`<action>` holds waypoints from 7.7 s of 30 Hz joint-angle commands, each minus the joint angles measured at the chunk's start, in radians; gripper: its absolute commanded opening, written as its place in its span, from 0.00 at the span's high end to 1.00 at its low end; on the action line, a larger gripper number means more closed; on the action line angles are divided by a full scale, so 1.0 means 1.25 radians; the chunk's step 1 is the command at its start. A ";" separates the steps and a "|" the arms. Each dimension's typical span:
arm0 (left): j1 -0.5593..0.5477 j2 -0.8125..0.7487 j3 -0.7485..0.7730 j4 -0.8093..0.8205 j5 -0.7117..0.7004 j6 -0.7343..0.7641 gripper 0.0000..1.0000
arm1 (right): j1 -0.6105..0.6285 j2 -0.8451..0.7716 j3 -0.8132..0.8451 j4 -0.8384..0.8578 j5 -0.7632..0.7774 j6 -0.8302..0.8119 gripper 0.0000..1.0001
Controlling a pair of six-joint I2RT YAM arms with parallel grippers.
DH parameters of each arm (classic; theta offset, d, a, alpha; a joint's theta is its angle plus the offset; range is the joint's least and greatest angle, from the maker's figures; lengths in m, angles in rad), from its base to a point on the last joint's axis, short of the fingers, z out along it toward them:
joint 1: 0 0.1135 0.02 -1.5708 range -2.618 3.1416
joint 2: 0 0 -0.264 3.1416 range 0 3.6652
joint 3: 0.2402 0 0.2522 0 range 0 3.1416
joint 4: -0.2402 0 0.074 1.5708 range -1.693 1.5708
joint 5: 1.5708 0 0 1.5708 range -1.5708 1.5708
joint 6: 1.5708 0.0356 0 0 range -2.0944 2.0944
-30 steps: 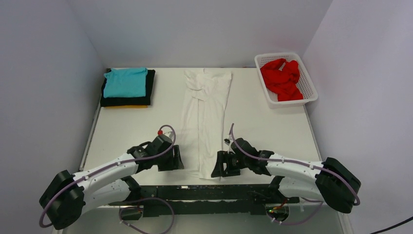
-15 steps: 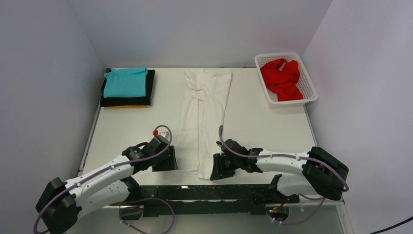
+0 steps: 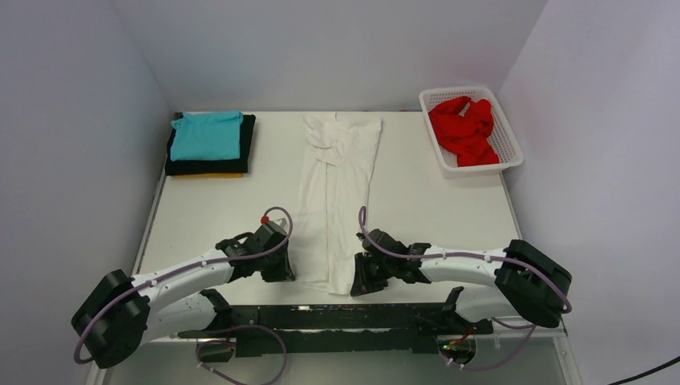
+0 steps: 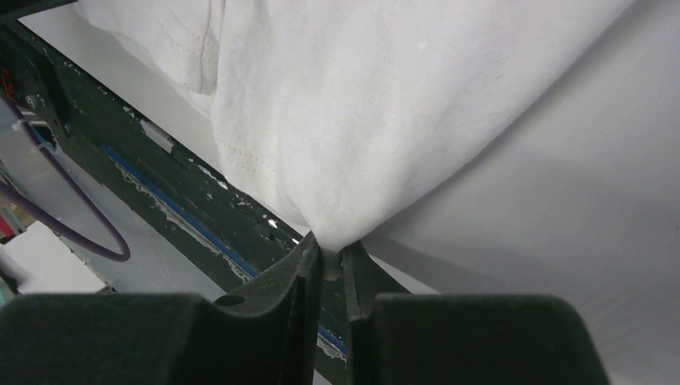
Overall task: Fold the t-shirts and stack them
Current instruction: Grab the bottom of the folded rectangular tshirt with both arms, then fold the folded rectangular tshirt in 1/3 of the way, then grab one side of the 2/3 rectangular tshirt with both arms, then fold the long partially folded tshirt into a neat square, then smooth out wrinkles on the folded tshirt
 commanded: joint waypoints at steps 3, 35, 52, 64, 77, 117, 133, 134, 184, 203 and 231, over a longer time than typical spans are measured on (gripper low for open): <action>-0.002 0.014 -0.002 -0.053 0.012 0.016 1.00 | 0.005 -0.018 0.005 -0.048 0.029 -0.018 0.93; 0.245 0.194 0.320 0.301 0.086 0.162 1.00 | -0.292 0.048 0.314 0.016 0.202 -0.217 1.00; 0.334 0.488 0.588 0.283 0.092 0.237 1.00 | -0.444 0.282 0.497 0.097 0.104 -0.367 1.00; 0.359 0.639 0.675 0.324 0.142 0.272 1.00 | -0.479 0.411 0.531 0.207 0.118 -0.361 1.00; 0.388 0.721 0.775 0.322 0.225 0.271 0.07 | -0.500 0.519 0.680 0.113 0.200 -0.415 0.33; 0.382 0.468 0.222 0.489 0.226 0.116 0.37 | -0.446 0.244 0.148 0.300 -0.002 -0.037 0.30; 0.372 0.492 0.189 0.517 0.254 0.111 1.00 | -0.444 0.261 0.127 0.304 -0.010 -0.049 0.75; 0.370 0.490 0.190 0.513 0.250 0.113 1.00 | -0.444 0.264 0.131 0.304 -0.019 -0.050 0.80; 0.369 0.062 0.386 0.226 -0.026 0.210 1.00 | -0.607 0.130 0.496 -0.071 -0.368 -0.177 1.00; 0.403 0.563 0.638 0.293 0.031 0.227 1.00 | -0.662 0.526 0.726 -0.052 -0.257 -0.167 1.00; 0.346 0.541 0.476 0.495 0.377 0.120 0.01 | -0.551 0.443 0.349 0.685 -0.507 0.161 0.00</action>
